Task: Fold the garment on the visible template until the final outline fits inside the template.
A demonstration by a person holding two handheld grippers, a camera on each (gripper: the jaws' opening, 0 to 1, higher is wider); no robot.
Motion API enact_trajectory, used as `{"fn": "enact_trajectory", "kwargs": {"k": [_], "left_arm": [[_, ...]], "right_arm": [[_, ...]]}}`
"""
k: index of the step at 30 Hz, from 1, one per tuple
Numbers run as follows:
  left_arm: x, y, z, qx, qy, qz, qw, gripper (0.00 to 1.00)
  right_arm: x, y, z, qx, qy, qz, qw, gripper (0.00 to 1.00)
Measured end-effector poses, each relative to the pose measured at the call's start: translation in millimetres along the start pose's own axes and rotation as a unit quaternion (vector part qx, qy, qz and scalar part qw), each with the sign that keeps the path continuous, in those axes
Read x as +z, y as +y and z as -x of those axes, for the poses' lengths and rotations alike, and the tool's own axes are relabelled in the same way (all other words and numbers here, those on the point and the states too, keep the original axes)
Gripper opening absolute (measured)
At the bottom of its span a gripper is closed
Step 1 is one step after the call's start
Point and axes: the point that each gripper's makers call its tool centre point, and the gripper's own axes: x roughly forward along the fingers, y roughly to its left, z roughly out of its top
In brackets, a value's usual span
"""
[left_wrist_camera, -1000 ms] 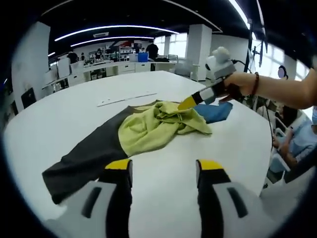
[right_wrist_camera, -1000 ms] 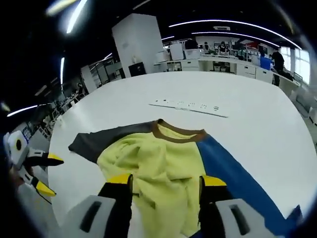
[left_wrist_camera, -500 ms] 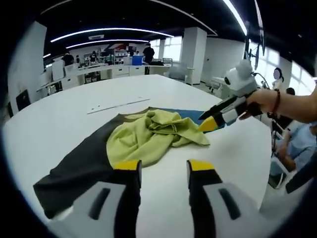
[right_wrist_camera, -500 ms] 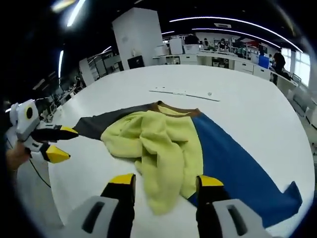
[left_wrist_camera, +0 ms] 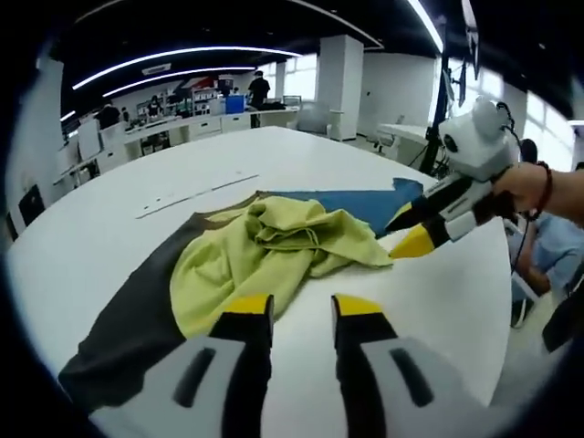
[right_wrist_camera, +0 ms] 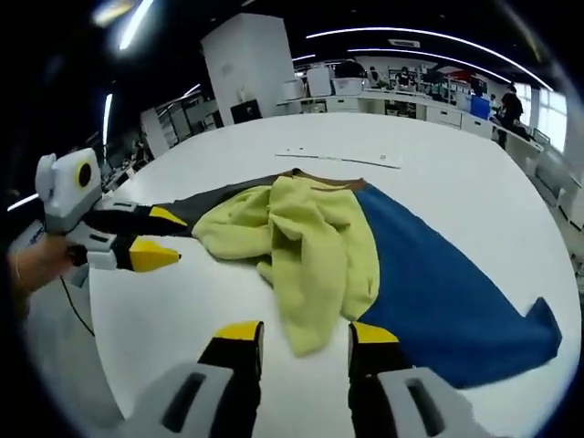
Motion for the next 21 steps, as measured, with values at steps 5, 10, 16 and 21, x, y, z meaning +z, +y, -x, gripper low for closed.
{"fn": "enact_trajectory", "kwargs": {"k": [5,10,16,21], "left_arm": [[-3.9,2.1,-13.7,0.0,0.008,-0.002,1.0,0.19],[-10.8,6.5,-26.5,0.006,0.019,-0.003,0.9998,0.19],[-19.5,6.9,-40.9,0.008,0.035,-0.006,0.9993,0.18],[-21.7,8.6,-48.8,0.014,0.039,-0.004,0.9991,0.15]], "right_arm": [[-8.0,3.1,-3.2,0.002,0.006,0.004,1.0,0.26],[-12.1,5.9,-7.1,-0.003,0.006,0.016,0.9999,0.2],[-13.4,6.1,-14.3,-0.016,0.008,0.054,0.9984,0.14],[-14.8,5.1,-17.5,-0.019,0.009,0.048,0.9986,0.13]]}}
